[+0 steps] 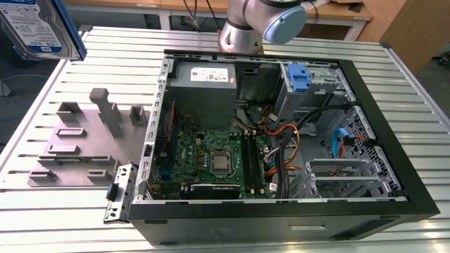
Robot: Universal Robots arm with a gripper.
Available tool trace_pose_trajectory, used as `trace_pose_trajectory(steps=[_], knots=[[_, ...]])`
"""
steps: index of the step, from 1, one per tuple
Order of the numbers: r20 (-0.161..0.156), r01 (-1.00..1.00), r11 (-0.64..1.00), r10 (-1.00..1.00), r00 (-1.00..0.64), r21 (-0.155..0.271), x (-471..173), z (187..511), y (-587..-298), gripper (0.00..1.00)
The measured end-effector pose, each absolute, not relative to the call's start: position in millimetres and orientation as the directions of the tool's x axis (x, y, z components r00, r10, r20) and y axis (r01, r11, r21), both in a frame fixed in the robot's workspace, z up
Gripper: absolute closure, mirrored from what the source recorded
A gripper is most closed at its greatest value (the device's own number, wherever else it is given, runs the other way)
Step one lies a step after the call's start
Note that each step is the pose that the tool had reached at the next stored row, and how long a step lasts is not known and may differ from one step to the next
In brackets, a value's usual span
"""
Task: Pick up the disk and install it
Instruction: 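Pick up the disk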
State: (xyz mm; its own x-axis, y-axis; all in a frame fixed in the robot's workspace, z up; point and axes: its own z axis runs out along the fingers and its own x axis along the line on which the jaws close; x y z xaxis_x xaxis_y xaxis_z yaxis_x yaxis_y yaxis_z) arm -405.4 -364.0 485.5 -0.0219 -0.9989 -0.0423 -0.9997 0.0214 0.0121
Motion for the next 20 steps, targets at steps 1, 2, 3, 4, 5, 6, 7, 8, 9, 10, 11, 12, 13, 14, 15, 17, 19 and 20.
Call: trace_pose_trajectory(steps=[1,2,3,4,5,6,7,8,9,10,11,12,13,14,15,17,19,20], knots=[[-0.042,-1.000,0.021,-0.999,-0.022,0.012,-405.4,485.4,-364.0,0.65],[-0.042,-1.000,0.021,-0.999,-0.022,0.012,-405.4,485.4,-364.0,0.65],[-0.042,-1.000,0.021,-0.999,-0.022,0.012,-405.4,485.5,-364.0,0.65],[-0.042,-1.000,0.022,-0.999,-0.022,0.012,-405.3,485.4,-364.0,0.65],[-0.042,-1.000,0.022,-0.999,-0.022,0.012,-405.0,485.4,-363.9,0.65],[-0.042,-1.000,0.022,-0.999,-0.022,0.012,-404.5,485.5,-363.9,0.65],[-0.042,-1.000,0.021,-0.999,-0.022,0.012,-403.9,485.5,-364.0,0.65],[-0.042,-1.000,0.021,-0.999,-0.022,0.012,-403.2,485.5,-364.0,0.65],[-0.042,-1.000,0.021,-0.999,-0.022,0.012,-402.4,485.5,-364.0,0.65],[-0.042,-1.000,0.022,-0.999,-0.022,0.012,-401.5,485.5,-364.0,0.65],[-0.042,-1.000,0.021,-0.999,-0.022,0.012,-400.4,485.4,-364.0,0.65],[-0.042,-1.000,0.021,-0.999,-0.022,0.012,-399.3,485.5,-364.0,0.65],[-0.042,-1.000,0.021,-0.999,-0.022,0.012,-398.1,485.4,-363.9,0.65],[-0.042,-1.000,0.022,-0.999,-0.022,0.012,-396.9,485.4,-364.0,0.65],[-0.042,-1.000,0.022,-0.999,-0.022,0.012,-395.6,485.4,-364.0,0.65],[-0.042,-1.000,0.022,-0.999,-0.022,0.012,-393.6,485.4,-364.0,0.65],[-0.042,-1.000,0.022,-0.999,-0.022,0.012,-393.3,485.4,-364.0,0.65],[-0.042,-1.000,0.022,-0.999,-0.022,0.012,-393.3,485.4,-364.0,0.65]])
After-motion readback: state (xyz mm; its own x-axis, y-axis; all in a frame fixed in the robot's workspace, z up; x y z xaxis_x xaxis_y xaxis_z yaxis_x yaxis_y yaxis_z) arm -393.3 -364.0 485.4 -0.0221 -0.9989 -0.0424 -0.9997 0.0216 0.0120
